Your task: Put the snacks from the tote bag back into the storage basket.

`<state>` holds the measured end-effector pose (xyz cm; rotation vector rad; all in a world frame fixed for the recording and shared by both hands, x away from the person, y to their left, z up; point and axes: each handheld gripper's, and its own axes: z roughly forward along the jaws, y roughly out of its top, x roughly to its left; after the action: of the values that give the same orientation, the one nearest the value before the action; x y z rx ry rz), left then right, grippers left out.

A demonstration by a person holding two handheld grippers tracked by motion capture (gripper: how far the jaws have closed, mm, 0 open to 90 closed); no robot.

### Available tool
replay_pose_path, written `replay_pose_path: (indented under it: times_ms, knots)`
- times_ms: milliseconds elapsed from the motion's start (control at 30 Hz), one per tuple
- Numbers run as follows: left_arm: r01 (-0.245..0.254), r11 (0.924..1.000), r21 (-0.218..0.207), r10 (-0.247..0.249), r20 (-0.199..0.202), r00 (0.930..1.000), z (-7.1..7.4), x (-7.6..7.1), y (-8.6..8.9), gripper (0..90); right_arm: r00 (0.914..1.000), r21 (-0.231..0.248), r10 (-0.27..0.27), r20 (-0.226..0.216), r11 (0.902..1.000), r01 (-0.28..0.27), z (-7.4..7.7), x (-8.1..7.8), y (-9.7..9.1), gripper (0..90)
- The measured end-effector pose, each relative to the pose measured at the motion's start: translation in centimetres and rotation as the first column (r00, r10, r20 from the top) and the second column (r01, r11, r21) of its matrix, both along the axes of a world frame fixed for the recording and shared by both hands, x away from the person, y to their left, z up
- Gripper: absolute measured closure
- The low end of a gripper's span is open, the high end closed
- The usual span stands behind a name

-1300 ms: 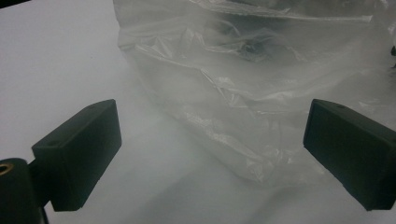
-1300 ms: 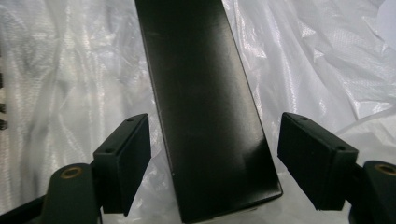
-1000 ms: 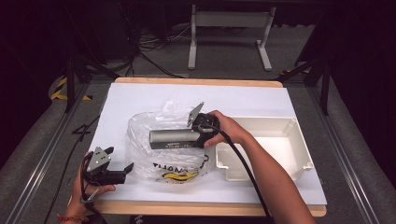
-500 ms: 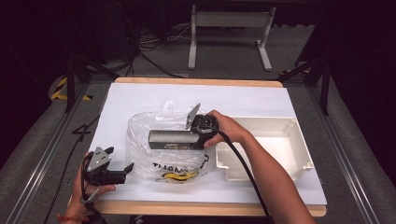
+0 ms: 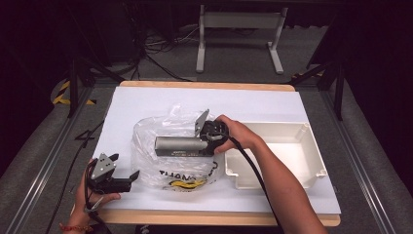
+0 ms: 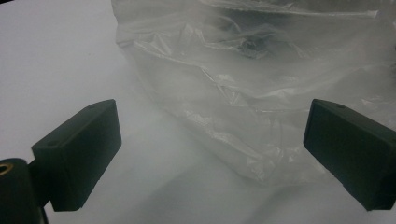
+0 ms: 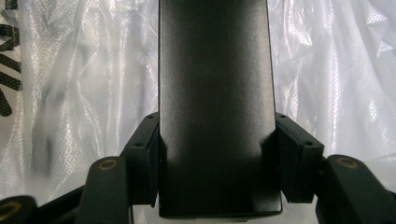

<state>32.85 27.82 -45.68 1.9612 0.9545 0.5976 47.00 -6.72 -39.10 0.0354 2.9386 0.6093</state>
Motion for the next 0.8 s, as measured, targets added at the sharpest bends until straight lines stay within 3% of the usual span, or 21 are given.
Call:
replay_pose_path:
  times_ms: [367, 567, 800]
  knots:
    - [0.003, 1.0000, 0.008, -0.003, -0.003, 1.0000, 0.0, 0.0, -0.1, 5.0, 0.9983, 0.027, 0.035, 0.046, 0.9990, -0.036, 1.2, -0.6, -0.3, 43.0]
    - [0.003, 1.0000, 0.008, -0.002, -0.003, 1.0000, 0.0, 0.0, -0.1, 5.0, 0.9974, 0.074, 0.051, 0.052, 0.9958, -0.055, 2.0, -1.2, -0.4, 43.0]
    - [0.007, 0.9999, 0.011, -0.007, -0.001, 1.0000, 0.0, 0.0, -0.1, 5.0, 0.9949, 0.093, 0.065, 0.077, 0.9930, -0.072, 3.0, -1.8, -0.6, 43.0]
